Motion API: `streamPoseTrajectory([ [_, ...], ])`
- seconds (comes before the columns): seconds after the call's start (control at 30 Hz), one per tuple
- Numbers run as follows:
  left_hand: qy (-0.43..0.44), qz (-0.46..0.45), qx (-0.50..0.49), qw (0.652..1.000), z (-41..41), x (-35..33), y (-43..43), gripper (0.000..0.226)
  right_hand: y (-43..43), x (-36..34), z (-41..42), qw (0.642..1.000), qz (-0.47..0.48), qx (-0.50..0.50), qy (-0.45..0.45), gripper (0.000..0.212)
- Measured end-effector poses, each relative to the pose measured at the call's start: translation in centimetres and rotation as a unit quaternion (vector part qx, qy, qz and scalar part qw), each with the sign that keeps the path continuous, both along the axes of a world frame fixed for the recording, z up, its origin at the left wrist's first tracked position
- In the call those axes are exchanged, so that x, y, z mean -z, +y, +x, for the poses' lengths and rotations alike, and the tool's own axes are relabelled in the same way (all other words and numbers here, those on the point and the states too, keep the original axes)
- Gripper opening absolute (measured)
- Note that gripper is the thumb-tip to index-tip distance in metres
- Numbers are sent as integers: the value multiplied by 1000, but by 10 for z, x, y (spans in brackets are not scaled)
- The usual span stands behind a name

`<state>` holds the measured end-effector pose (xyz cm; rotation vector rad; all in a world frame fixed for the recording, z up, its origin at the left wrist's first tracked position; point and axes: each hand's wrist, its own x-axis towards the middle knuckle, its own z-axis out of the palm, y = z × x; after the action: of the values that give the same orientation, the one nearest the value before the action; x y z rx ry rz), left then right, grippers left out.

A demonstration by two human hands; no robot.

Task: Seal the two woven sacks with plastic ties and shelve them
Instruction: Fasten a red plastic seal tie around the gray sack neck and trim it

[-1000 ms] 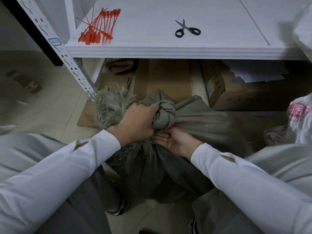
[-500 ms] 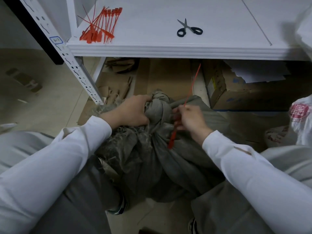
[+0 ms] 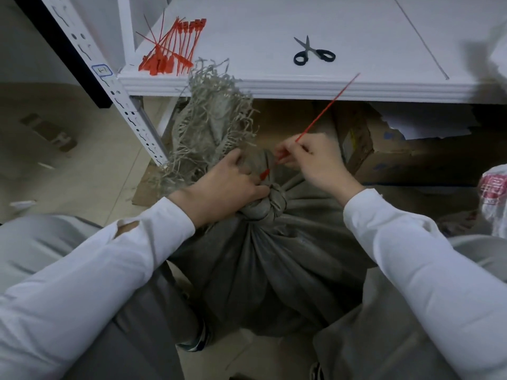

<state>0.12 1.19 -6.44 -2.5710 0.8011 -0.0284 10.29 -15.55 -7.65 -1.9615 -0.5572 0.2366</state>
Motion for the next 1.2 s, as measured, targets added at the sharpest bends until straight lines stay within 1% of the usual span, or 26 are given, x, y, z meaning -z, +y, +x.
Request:
streamPoseTrajectory([
  [0.03, -24, -10, 21, 999, 1, 2, 2, 29, 4, 5, -1, 999, -3, -8, 37, 26],
  [0.07, -44, -19, 41, 998, 3, 4, 5, 25, 7, 10, -2, 997, 14, -6, 80, 27],
  [0.13, -75, -27, 68, 994, 5, 6, 7, 20, 12, 15, -4, 984, 72, 6, 163, 27],
  [0.2, -110, -29, 88, 990, 7, 8, 8, 18, 16, 18, -8, 974, 104, 4, 201, 26],
  [0.23, -125, -31, 97, 987, 8, 8, 9, 17, 17, 19, -11, 975, 99, -6, 198, 27],
  [0.3, -142, -34, 108, 983, 9, 9, 11, 15, 19, 21, -16, 984, 60, -32, 166, 30],
  [0.37, -151, -31, 107, 982, 11, 8, 14, 21, 21, 23, -18, 985, 37, -58, 156, 31],
  [0.43, -161, -26, 106, 981, 13, 8, 17, 26, 21, 22, -20, 981, 41, -68, 175, 31],
  [0.5, -175, -22, 105, 979, 15, 9, 20, 24, 20, 19, -20, 978, 43, -75, 191, 29],
  [0.6, -184, -15, 98, 978, 16, 5, 22, 21, 16, 17, -18, 972, 40, -84, 215, 33],
  [0.67, -185, -7, 94, 978, 17, 3, 22, 20, 12, 18, -17, 972, 34, -87, 215, 32],
  [0.77, -170, 3, 90, 981, 19, 6, 21, 22, 12, 15, -19, 981, 5, -73, 180, 33],
  [0.87, -172, 0, 104, 980, 20, 8, 20, 25, 16, 18, -15, 987, -29, -74, 138, 42],
  [0.97, -194, -8, 127, 973, 21, 6, 20, 27, 18, 17, -16, 989, -30, -82, 117, 38],
  [1.0, -205, -9, 134, 970, 23, 5, 19, 28, 18, 18, -15, 989, -27, -77, 121, 37],
  [1.07, -220, -16, 143, 965, 25, 3, 18, 29, 21, 20, -13, 990, -29, -38, 131, 45],
  [1.13, -220, -24, 142, 965, 27, 2, 16, 28, 23, 20, -9, 988, -16, 41, 145, 56],
  [1.2, -210, -31, 146, 966, 29, 2, 15, 29, 22, 16, -3, 980, 32, 102, 165, 57],
])
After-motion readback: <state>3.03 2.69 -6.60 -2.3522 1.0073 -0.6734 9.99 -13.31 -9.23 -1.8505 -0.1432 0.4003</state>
